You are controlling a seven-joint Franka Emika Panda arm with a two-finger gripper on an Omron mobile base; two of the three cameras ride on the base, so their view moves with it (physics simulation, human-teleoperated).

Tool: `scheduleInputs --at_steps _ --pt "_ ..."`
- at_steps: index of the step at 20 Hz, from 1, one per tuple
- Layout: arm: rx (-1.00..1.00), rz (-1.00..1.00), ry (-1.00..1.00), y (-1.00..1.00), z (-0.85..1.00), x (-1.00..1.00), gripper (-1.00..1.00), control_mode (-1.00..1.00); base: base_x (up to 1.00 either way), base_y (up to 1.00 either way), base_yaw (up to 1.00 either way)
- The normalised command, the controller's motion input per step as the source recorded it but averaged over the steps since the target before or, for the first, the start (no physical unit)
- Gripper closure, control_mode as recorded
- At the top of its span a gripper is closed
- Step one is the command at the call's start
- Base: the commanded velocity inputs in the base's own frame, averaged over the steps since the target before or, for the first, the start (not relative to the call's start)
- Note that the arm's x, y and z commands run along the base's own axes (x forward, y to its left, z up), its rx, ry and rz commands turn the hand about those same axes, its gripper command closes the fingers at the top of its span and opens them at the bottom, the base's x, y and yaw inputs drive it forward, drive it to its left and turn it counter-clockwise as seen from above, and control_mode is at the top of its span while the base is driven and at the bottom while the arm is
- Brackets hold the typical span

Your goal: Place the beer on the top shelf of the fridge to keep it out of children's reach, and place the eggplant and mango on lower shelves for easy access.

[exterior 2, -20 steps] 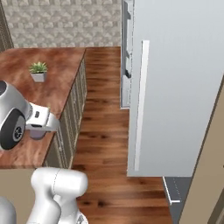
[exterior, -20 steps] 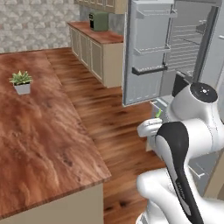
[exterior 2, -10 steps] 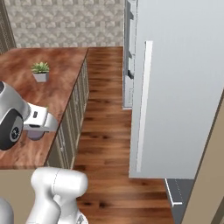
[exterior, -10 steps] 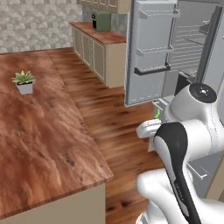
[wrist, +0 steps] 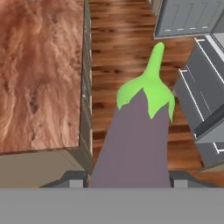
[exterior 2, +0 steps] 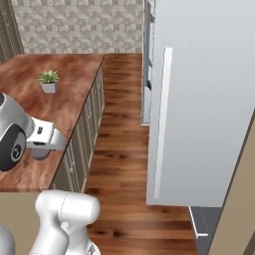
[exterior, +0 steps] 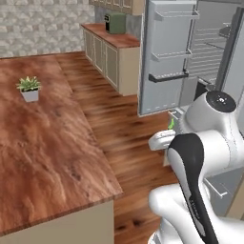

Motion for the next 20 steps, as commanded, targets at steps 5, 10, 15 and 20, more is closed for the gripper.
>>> scheduleInputs --at_steps 5,10,15,20 --pt "0.0 0.0 0.0 0.0 0.0 0.0 1.0 1.0 0.16 -0.8 0.0" --pt "0.0 0.0 0.0 0.0 0.0 0.0 1.0 1.0 0.0 -0.29 0.0" --pt "0.0 0.0 0.0 0.0 0.0 0.0 1.0 1.0 0.2 0.78 0.06" --pt "0.0 0.0 0.0 0.0 0.0 0.0 1.0 1.0 0.35 0.86 0.06"
